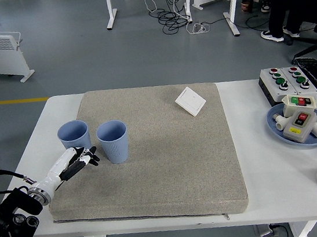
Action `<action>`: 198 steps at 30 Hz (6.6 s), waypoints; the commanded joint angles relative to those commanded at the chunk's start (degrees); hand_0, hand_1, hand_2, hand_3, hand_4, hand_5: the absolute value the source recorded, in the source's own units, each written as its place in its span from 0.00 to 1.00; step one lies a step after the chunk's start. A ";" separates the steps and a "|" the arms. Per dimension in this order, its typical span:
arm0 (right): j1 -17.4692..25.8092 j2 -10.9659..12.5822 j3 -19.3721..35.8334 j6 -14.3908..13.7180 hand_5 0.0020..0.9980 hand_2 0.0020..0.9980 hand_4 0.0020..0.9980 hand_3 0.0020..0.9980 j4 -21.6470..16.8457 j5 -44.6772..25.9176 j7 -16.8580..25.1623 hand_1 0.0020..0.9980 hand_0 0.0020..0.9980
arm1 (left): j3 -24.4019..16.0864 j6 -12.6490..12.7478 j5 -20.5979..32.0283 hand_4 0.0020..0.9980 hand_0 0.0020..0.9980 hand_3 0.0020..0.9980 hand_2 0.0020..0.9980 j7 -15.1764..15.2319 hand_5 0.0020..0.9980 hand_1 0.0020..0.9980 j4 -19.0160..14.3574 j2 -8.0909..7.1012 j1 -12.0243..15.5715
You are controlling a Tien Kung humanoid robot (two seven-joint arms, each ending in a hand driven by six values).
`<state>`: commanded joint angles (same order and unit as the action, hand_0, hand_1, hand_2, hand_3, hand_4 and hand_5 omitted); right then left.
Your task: Push cup pick cup insert cup
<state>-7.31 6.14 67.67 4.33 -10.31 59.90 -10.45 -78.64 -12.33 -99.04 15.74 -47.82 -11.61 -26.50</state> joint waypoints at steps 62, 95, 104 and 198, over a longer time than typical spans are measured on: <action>0.44 0.80 -2.31 0.05 0.48 0.69 0.13 0.57 0.00 -2.99 -0.09 0.69 0.78 | 15.19 -3.58 -27.52 1.00 1.00 0.99 1.00 -9.09 0.74 0.99 -10.95 -6.09 -16.68; -0.13 1.22 -3.12 0.05 0.47 0.69 0.13 0.57 0.00 -3.52 -0.26 0.69 0.78 | 22.29 -10.27 -30.96 0.81 0.51 0.89 0.83 -10.58 0.28 0.69 -0.97 -2.98 -24.27; -0.14 1.27 -3.09 0.03 0.47 0.69 0.13 0.57 0.00 -3.55 -0.28 0.69 0.78 | 22.39 -8.73 -30.96 0.73 0.47 0.82 0.81 -10.16 0.21 0.66 -0.42 -3.21 -23.85; 0.33 1.58 -3.56 -0.16 0.47 0.69 0.13 0.57 0.00 -4.87 -0.24 0.69 0.78 | 10.74 -19.50 -30.96 0.47 0.51 0.47 0.57 -15.69 0.00 0.58 -11.24 -13.73 -24.92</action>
<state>-6.98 7.73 64.11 4.17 -10.31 55.02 -10.68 -67.90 -31.83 -130.00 0.05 -59.06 -25.33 -51.42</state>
